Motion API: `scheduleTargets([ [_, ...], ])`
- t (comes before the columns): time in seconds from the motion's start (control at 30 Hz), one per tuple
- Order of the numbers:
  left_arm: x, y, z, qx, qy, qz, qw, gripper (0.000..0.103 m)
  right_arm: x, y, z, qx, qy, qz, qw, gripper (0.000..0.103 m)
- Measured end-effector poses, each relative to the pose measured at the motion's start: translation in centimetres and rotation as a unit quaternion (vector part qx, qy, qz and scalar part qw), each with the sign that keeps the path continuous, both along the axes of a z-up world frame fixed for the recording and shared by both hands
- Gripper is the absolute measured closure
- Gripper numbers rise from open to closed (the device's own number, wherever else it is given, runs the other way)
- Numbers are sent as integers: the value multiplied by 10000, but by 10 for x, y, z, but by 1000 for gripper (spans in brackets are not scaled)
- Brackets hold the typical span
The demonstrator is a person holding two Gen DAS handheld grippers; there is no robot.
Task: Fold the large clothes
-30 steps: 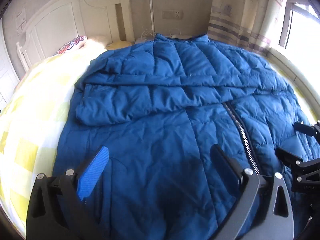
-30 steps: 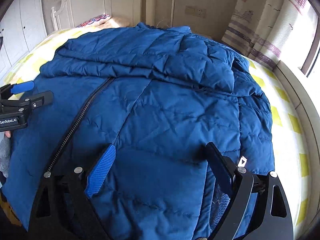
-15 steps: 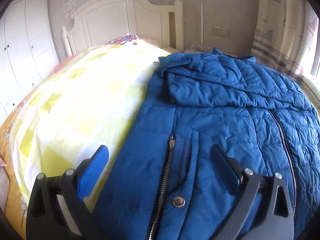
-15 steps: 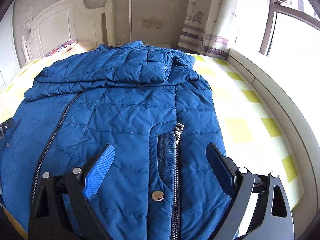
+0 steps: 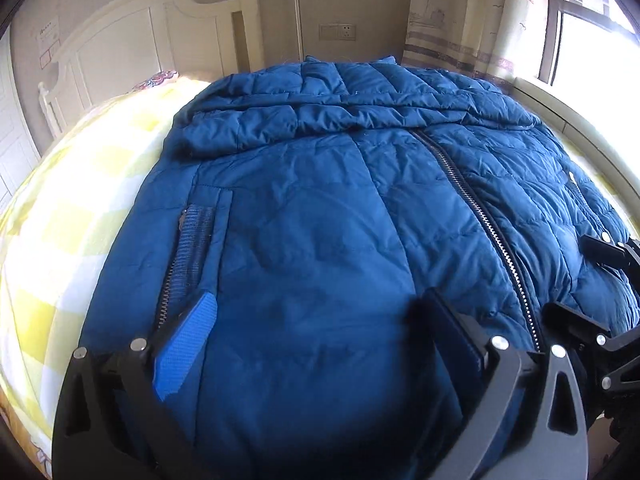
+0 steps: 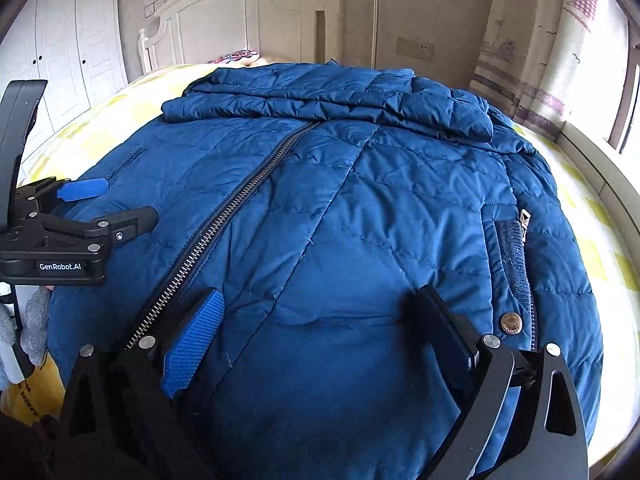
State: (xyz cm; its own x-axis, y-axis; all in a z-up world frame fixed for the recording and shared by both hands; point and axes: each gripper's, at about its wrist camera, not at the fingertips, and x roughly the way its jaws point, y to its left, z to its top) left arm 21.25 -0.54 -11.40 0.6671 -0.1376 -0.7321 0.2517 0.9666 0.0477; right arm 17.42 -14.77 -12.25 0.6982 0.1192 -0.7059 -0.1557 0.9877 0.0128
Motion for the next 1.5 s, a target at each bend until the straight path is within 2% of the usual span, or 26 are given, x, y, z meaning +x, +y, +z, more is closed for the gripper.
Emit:
scheduleTargets([
  [0.1, -6, 11, 6, -38, -38, 34, 10000, 2, -6, -6, 6, -103, 27, -190, 9998, 12],
  [0.23, -24, 56, 10, 28, -236, 634, 9977, 2, -27, -43, 14, -297, -93, -729, 9969, 12],
  [0.27, -25, 71, 4, 51, -187, 825, 9964, 2, -31, -56, 8, -253, -7, -867, 9959, 12],
  [0.3, -26, 87, -1, -42, -123, 926, 9956, 2, -35, -71, 3, 7, 37, -944, 9955, 11],
  [0.33, -29, 99, -4, -322, -118, 849, 9958, 2, -40, -81, 0, 282, -31, -997, 9946, 11],
  [0.47, -38, 107, 2, -292, -209, 945, 9949, 2, -46, -70, 4, -95, -113, -1215, 9925, 12],
  [0.53, -48, 105, 10, -482, -265, 940, 9941, 3, -53, -54, 15, -40, -290, -1066, 9939, 12],
  [0.57, -55, 100, 14, -603, -303, 832, 9942, 3, -58, -43, 19, -32, -411, -881, 9953, 12],
  [0.63, -69, 81, 15, -603, -301, 482, 9966, 3, -67, -17, 21, -138, -471, -459, 9977, 12],
  [0.7, -81, 56, 7, -395, -285, 74, 9988, 3, -72, 5, 10, -213, -375, -81, 9990, 12],
  [0.73, -85, 44, -1, -140, -354, 33, 9993, 2, -72, 12, 2, -294, -339, -50, 9990, 11],
  [0.77, -88, 37, -7, 129, -546, 45, 9984, 2, -75, 12, -2, -267, -501, -97, 9983, 11],
  [0.8, -90, 37, -10, 145, -686, -1, 9975, 2, -76, 8, -5, -118, -545, -93, 9984, 11],
  [0.87, -87, 45, -10, -54, -605, -88, 9981, 2, -76, 1, -5, -28, -508, -22, 9987, 11],
  [1.0, -90, 67, -6, -105, -597, 39, 9982, 2, -85, -9, 3, -219, -507, 4, 9985, 11],
  [1.13, -106, 113, -4, -146, -808, 534, 9952, 2, -116, -52, 6, -261, -738, -554, 9954, 11],
  [1.17, -108, 128, -7, -215, -733, 665, 9949, 2, -125, -71, 4, -154, -739, -833, 9937, 11],
  [1.2, -109, 144, -10, -462, -628, 696, 9945, 2, -133, -92, 1, 28, -708, -1142, 9909, 11],
  [1.23, -110, 160, -11, -760, -520, 761, 9928, 2, -142, -114, -4, 292, -652, -1458, 9867, 11],
  [1.3, -113, 185, -15, -1030, -393, 1098, 9878, 2, -159, -151, -16, 921, -498, -1904, 9761, 12],
  [1.37, -118, 204, -18, -1606, -296, 1056, 9809, 3, -172, -170, -31, 1628, -501, -1850, 9679, 16],
  [1.43, -121, 214, -22, -2246, -167, 826, 9708, 3, -176, -175, -45, 2301, -565, -1454, 9606, 17],
  [1.5, -121, 217, -24, -2650, -64, 632, 9621, 3, -173, -171, -54, 2584, -724, -1120, 9568, 17],
])
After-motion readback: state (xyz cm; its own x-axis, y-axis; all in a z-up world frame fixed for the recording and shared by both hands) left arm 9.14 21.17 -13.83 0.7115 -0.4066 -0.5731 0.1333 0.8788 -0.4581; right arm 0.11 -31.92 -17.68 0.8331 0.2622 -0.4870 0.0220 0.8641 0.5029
